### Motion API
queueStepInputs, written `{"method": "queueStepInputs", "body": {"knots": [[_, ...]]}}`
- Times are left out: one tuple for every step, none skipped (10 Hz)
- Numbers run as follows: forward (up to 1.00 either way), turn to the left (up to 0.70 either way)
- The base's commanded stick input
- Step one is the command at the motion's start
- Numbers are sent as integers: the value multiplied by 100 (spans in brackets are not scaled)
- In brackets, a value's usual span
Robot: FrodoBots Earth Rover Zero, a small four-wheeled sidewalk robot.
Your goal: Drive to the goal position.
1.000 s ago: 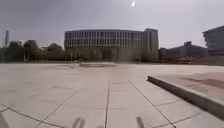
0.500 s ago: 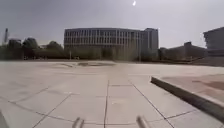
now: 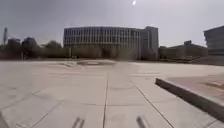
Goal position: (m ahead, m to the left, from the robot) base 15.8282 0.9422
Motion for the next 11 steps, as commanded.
{"method": "queueStepInputs", "body": {"knots": [[70, 0], [70, 0], [70, 0], [70, 0], [70, 0], [70, 0], [70, 0], [70, 0], [70, 0], [70, 0], [70, 0]]}}
